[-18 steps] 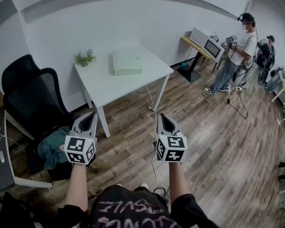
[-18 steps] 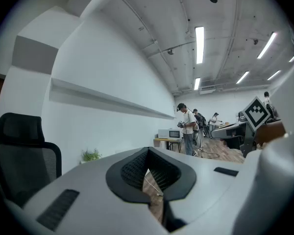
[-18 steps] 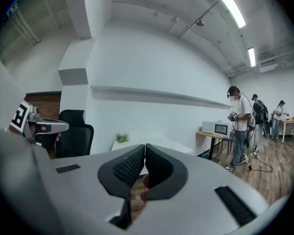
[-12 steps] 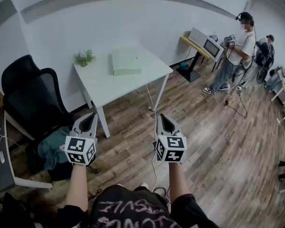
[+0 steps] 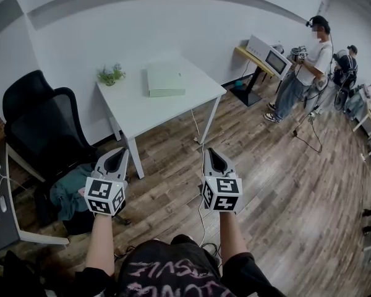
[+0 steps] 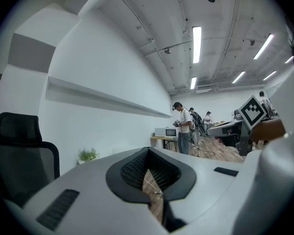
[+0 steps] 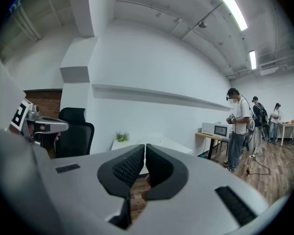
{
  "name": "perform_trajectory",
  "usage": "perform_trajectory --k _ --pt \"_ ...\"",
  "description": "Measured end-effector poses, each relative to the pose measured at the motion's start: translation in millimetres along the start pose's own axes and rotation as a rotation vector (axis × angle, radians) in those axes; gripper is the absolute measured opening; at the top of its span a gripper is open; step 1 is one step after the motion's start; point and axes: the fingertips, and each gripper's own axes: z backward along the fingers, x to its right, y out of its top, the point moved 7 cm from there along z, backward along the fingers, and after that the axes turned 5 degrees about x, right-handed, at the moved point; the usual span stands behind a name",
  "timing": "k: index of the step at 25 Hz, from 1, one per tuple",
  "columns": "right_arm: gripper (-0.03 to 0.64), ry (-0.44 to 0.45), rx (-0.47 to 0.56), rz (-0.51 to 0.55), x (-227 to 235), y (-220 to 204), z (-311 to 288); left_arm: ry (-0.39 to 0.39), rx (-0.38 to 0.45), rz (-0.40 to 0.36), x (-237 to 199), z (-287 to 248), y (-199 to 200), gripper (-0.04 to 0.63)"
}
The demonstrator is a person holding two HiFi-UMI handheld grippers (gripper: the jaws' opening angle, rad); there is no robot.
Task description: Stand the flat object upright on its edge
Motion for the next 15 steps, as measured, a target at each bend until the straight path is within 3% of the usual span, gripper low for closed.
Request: perform_trajectory --k 15 --pt "0.027 0.006 0.011 0.015 14 -5 -40 -0.035 -0.013 -0.005 -7 -45 -9 0.014"
